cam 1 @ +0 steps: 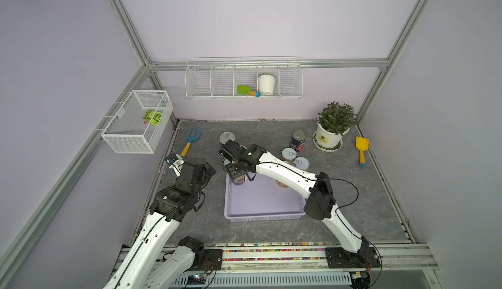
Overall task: Put the canned food in the basket
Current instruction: Adjust the canned food in the basket.
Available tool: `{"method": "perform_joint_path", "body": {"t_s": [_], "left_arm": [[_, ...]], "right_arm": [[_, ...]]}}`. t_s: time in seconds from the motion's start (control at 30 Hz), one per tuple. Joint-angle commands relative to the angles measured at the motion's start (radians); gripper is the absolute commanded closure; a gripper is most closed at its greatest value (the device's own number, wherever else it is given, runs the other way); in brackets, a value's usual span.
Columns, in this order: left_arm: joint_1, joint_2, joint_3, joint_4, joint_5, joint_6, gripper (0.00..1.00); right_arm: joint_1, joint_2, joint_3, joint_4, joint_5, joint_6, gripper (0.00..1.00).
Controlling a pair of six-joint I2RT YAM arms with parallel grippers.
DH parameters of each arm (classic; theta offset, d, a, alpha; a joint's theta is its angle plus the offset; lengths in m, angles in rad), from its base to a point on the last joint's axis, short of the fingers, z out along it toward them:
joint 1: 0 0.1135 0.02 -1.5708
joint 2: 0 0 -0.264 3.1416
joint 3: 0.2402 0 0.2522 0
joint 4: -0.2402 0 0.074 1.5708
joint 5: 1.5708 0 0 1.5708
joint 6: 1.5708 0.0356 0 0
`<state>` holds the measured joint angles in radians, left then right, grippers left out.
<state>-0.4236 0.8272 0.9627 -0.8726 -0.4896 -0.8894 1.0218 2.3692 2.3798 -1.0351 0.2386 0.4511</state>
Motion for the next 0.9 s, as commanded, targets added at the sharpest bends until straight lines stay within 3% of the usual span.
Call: {"method": "perform_joint_path", "body": {"t_s": [0.0,0.3,0.73,0.87], "left_arm": [[0.006,-0.005,-0.007,-0.014,-0.014,-0.008,0.0],[0.006,-0.004,-0.007,-0.012,-0.01,-0.005,0.0],[0.006,0.003,-0.014,-0.001,-0.003,0.002,0.0],[0.005,0.025,-0.019,0.015,0.014,0.013,0.0]], "right_arm": [[0.008,0.06,0.003,0.071,-0.054,-0.004,0.4],[-0.001,0.059,0.003,0.11,-0.058,-0.042,0.12],[-0.001,-0.106,-0.017,0.092,-0.047,-0.09,0.02],[-0.008,-0.258,-0.097,0.066,0.085,-0.094,0.02]]}}
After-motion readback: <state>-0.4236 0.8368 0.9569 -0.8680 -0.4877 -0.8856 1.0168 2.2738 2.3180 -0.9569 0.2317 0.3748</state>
